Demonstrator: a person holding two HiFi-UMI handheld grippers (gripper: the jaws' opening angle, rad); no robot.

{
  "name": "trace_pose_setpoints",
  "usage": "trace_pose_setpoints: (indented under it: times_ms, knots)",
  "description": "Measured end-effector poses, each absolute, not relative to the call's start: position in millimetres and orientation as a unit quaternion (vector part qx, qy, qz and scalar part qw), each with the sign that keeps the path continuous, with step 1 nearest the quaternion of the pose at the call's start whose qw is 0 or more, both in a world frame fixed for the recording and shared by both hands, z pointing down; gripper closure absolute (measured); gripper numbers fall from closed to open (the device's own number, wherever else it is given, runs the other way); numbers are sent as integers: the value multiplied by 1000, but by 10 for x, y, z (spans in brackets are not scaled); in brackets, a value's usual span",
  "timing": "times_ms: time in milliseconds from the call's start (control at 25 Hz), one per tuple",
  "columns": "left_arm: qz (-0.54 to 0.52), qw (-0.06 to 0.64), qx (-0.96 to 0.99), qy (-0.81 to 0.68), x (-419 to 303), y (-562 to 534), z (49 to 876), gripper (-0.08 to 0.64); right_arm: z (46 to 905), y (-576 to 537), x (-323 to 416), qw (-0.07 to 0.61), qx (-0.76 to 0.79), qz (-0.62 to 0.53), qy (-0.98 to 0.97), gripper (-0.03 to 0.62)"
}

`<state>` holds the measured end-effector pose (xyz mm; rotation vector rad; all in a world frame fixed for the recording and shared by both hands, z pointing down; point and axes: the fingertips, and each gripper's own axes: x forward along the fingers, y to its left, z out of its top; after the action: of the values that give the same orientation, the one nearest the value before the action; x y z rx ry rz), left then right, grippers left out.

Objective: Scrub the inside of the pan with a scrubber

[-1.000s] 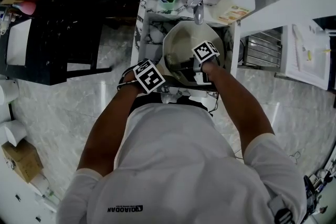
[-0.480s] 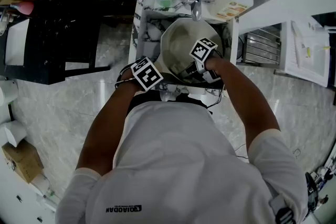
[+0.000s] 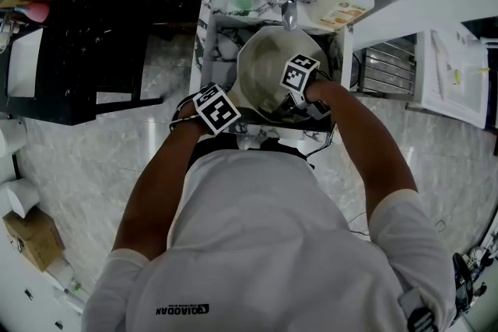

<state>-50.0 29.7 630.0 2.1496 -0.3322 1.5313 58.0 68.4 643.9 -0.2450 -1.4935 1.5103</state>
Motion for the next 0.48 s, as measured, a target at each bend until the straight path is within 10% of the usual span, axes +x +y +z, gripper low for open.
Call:
trace_pose_setpoints:
  times_ms: [480]
  knots:
    - [561, 237, 784, -120, -500, 303, 6307, 336, 6524, 713, 779, 484, -86, 628, -603, 529]
